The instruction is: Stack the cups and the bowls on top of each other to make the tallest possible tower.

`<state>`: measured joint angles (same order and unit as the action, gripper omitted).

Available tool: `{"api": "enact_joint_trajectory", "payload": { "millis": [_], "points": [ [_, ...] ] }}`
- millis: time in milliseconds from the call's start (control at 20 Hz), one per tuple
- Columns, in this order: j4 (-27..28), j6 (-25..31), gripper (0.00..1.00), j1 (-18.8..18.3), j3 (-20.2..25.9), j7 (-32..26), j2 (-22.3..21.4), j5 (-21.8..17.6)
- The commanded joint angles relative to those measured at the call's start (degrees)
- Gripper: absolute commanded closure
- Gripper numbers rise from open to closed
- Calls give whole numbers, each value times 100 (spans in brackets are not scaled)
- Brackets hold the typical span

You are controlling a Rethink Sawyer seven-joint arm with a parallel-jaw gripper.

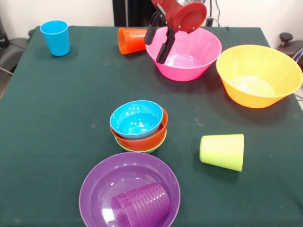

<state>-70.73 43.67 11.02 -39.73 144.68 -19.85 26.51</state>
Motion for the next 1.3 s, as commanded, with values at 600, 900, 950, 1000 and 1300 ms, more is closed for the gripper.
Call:
{"api": "enact_joint_trajectory", "payload": {
  "millis": [600, 900, 950, 1000, 1300],
  "points": [
    [377, 466, 0, 241, 513, 854, 733, -217],
    [960, 1404, 0, 468, -225, 1942, 1282, -32],
    [954, 1444, 0, 482, -240, 2015, 1297, 27],
    [941, 1459, 0, 492, -250, 2055, 1301, 67],
    [921, 1818, 0, 550, -204, 2613, 1340, 435]
  ]
}}
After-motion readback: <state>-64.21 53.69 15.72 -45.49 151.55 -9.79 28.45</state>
